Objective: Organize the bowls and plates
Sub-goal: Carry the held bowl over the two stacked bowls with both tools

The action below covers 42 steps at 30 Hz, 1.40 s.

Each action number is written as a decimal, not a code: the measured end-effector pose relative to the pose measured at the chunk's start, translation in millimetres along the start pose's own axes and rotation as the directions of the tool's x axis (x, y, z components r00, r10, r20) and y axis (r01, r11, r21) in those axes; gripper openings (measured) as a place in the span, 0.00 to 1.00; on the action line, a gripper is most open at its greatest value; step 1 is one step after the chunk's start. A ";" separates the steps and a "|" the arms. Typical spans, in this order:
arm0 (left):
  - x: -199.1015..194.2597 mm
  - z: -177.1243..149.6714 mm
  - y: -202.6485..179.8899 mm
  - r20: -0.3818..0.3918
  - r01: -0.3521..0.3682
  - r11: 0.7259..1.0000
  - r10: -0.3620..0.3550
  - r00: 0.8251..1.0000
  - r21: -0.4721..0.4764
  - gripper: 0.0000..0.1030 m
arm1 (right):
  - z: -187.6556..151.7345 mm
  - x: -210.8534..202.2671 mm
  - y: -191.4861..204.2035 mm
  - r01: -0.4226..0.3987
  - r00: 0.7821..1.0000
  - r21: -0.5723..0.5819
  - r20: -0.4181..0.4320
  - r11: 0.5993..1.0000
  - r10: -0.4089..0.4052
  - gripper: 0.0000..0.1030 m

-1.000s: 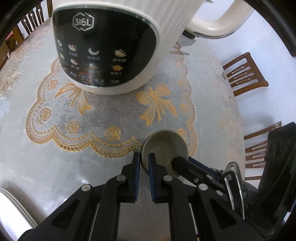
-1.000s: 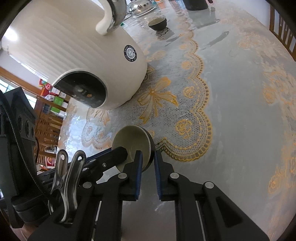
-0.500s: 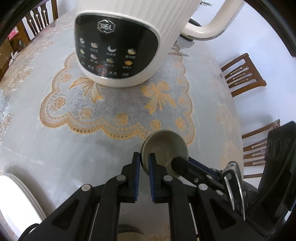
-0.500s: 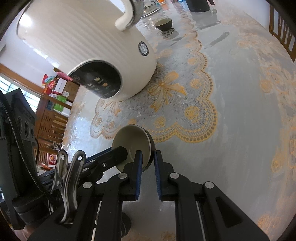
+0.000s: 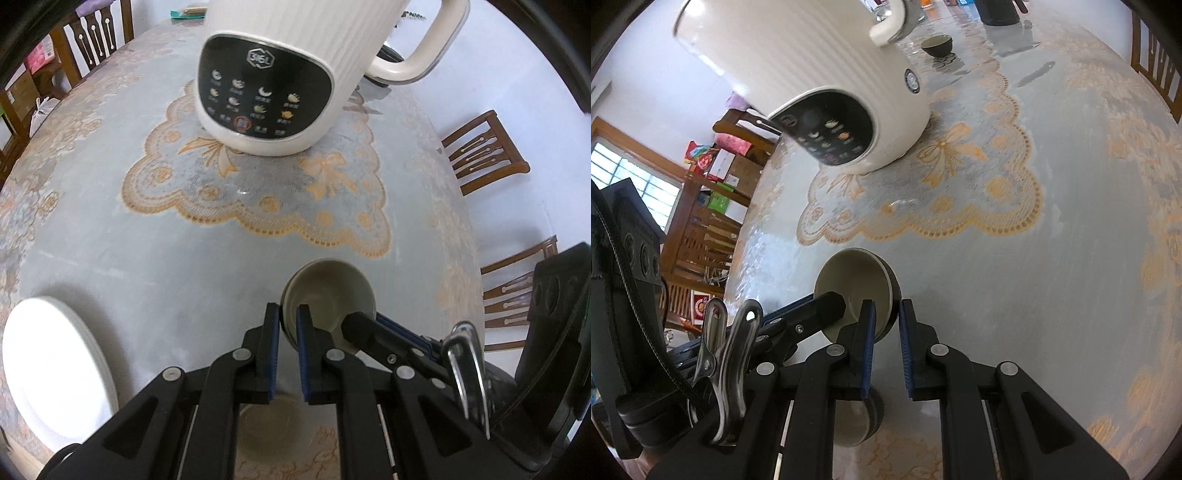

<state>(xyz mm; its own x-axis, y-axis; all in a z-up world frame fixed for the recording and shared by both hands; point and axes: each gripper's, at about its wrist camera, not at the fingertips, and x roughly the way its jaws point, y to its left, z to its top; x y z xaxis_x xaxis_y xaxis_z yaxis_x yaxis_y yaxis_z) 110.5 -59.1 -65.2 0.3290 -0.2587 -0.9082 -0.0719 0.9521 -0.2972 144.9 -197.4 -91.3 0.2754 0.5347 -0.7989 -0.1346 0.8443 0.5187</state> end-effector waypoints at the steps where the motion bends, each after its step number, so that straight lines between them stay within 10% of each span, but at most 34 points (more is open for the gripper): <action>1: -2.3 -2.1 1.1 0.000 -0.002 1.000 0.002 1.000 0.000 0.07 | -3.2 -1.2 2.2 -0.001 1.000 -0.001 -0.001 1.000 0.001 0.15; 42: -18.6 -74.9 22.2 -0.060 -0.023 0.999 0.026 0.998 0.047 0.09 | -77.4 -6.8 22.7 0.029 0.999 0.036 -0.041 0.999 -0.027 0.15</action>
<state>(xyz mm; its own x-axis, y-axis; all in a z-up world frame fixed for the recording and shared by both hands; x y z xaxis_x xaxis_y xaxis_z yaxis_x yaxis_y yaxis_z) 32.3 -45.4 -76.9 0.2695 -0.2430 -0.9318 -0.0354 0.9645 -0.2618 66.3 -179.1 -97.7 0.2399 0.5126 -0.8244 -0.0922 0.8574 0.5063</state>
